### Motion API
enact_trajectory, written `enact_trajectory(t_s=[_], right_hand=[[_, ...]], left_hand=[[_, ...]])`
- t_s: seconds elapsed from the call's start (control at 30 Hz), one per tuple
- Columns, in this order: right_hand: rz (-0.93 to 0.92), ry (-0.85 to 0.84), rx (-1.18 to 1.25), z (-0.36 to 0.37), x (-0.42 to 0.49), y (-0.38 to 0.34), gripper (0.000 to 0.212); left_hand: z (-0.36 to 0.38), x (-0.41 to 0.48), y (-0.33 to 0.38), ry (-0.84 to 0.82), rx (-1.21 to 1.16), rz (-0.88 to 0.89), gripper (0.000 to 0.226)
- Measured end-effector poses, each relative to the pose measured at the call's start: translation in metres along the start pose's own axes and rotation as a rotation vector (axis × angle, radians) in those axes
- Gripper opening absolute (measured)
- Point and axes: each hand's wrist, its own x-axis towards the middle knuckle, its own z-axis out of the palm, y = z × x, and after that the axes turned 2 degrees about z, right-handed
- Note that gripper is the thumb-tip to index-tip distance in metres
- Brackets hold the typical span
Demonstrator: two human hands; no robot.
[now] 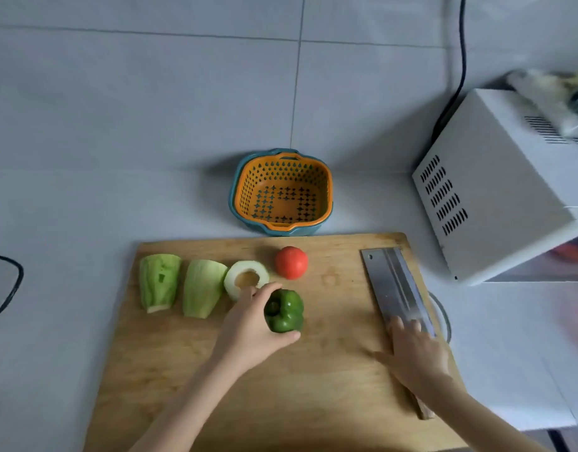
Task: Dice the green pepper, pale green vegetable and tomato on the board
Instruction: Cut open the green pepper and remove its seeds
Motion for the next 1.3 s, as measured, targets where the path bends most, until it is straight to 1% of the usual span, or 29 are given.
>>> enact_trajectory(t_s=[0.07,0.13,0.23,0.3,0.33,0.43,0.5,0.53,0.6,0.63,0.67,0.73,0.77,0.8,0.87,0.93,1.03,1.2,1.3], right_hand=[[0.024,-0.012,0.024,0.013,-0.006,0.007,0.081],[0.046,0.005,0.125,0.017,-0.010,0.008,0.079],[0.069,0.028,0.240,0.010,-0.012,0.007,0.066],[0.087,0.043,0.279,0.008,-0.014,0.008,0.059],[0.102,0.068,0.315,0.008,-0.015,0.009,0.052],[0.150,0.218,0.490,0.003,-0.019,0.014,0.027],[0.178,0.278,0.654,-0.005,-0.022,0.017,0.018],[0.203,0.277,0.759,-0.010,-0.023,0.020,0.016],[0.234,0.244,0.953,-0.021,-0.025,0.027,0.008],[0.224,0.238,1.009,-0.026,-0.025,0.031,0.007],[0.202,0.236,1.038,-0.029,-0.025,0.037,0.009],[0.138,0.241,1.070,-0.034,-0.027,0.050,0.012],[0.104,0.242,1.079,-0.037,-0.029,0.057,0.012],[0.071,0.238,1.082,-0.039,-0.031,0.064,0.012],[-0.005,0.219,1.070,-0.044,-0.036,0.077,0.010],[-0.073,0.215,1.068,-0.047,-0.040,0.088,0.010],[-0.166,0.197,1.065,-0.051,-0.041,0.100,0.007],[-0.293,0.110,1.081,-0.051,-0.038,0.101,0.004],[-0.347,0.083,1.056,-0.049,-0.041,0.095,0.005]], left_hand=[[0.011,0.013,0.011,-0.019,0.010,0.037,0.083],[0.022,0.025,0.020,-0.034,0.032,0.073,0.082],[0.039,0.040,0.033,-0.048,0.081,0.105,0.088],[0.049,0.046,0.040,-0.055,0.040,0.101,0.091],[0.054,0.048,0.043,-0.058,0.018,0.100,0.091],[0.067,0.054,0.053,-0.070,-0.003,0.117,0.080],[0.073,0.055,0.063,-0.092,0.003,0.116,0.075],[0.074,0.055,0.068,-0.112,0.017,0.104,0.074],[0.077,0.056,0.076,-0.186,-0.011,0.017,0.073],[0.078,0.058,0.079,-0.259,-0.116,-0.082,0.070],[0.080,0.063,0.082,-0.345,-0.293,-0.231,0.071],[0.083,0.070,0.091,-0.508,-0.648,-0.595,0.077],[0.086,0.072,0.095,-0.564,-0.764,-0.731,0.077],[0.090,0.074,0.099,-0.603,-0.863,-0.825,0.075],[0.100,0.076,0.104,-0.653,-1.036,-0.952,0.072],[0.109,0.078,0.105,-0.680,-1.169,-1.034,0.077],[0.121,0.080,0.106,-0.636,-1.305,-1.112,0.086],[0.127,0.064,0.106,-0.490,-1.342,-1.104,0.081],[0.123,0.046,0.103,-0.381,-1.280,-1.077,0.075]])
